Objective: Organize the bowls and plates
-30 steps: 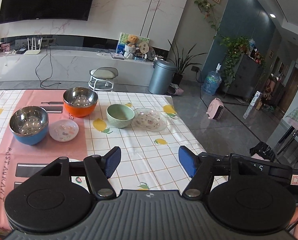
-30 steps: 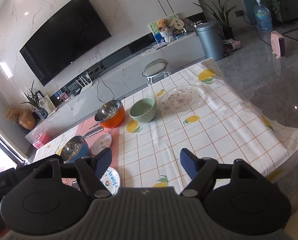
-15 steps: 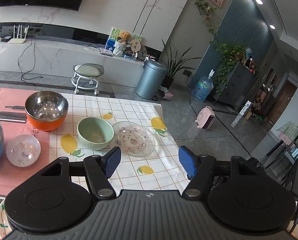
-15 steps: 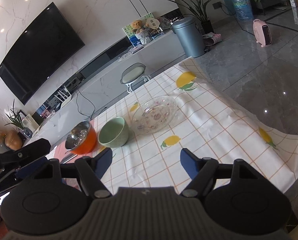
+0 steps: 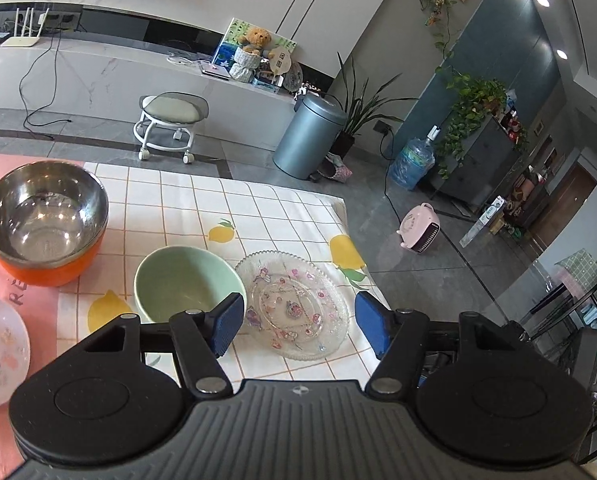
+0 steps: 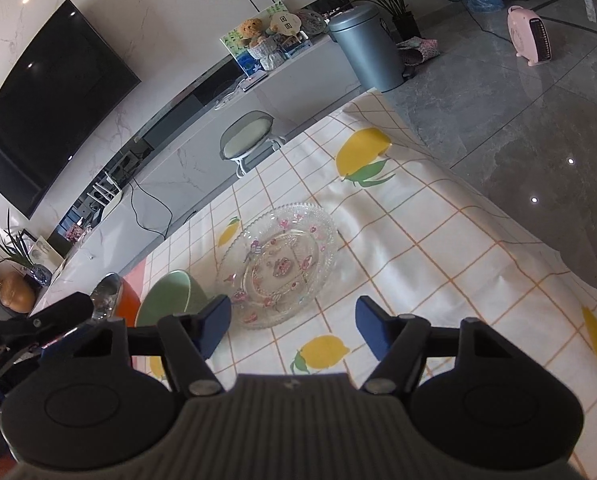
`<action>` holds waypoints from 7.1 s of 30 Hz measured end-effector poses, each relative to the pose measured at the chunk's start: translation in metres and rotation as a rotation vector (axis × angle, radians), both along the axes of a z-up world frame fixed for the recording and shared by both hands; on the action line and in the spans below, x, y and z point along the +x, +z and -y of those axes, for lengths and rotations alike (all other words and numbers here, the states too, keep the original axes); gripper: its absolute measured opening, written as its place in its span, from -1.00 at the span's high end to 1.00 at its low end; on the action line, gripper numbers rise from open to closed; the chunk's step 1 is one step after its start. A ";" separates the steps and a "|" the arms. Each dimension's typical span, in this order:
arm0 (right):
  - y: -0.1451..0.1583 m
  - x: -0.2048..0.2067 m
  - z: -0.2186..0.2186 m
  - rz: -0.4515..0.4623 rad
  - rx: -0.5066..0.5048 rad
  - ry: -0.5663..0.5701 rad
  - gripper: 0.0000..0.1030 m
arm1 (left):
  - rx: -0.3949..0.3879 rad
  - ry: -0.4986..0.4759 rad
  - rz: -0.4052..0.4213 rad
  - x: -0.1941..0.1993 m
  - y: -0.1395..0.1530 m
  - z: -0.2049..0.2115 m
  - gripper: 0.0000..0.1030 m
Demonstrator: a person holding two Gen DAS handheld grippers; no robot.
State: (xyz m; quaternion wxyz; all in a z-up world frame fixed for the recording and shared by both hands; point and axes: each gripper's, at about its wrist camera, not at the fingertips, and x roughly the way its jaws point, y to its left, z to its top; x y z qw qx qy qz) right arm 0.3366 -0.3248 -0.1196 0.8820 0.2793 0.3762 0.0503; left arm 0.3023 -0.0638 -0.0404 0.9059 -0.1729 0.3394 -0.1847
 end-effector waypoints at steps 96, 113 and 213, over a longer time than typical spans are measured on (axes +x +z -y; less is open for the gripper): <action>-0.030 -0.080 -0.008 -0.285 0.298 -0.065 0.90 | 0.029 0.194 -0.227 -0.088 -0.043 -0.032 0.74; -0.008 -0.100 -0.172 -0.259 0.147 0.325 0.91 | 0.008 0.428 -0.256 -0.184 -0.048 -0.167 0.74; -0.049 0.033 -0.280 -0.130 0.023 0.359 0.47 | 0.016 0.473 -0.239 -0.063 -0.095 -0.195 0.45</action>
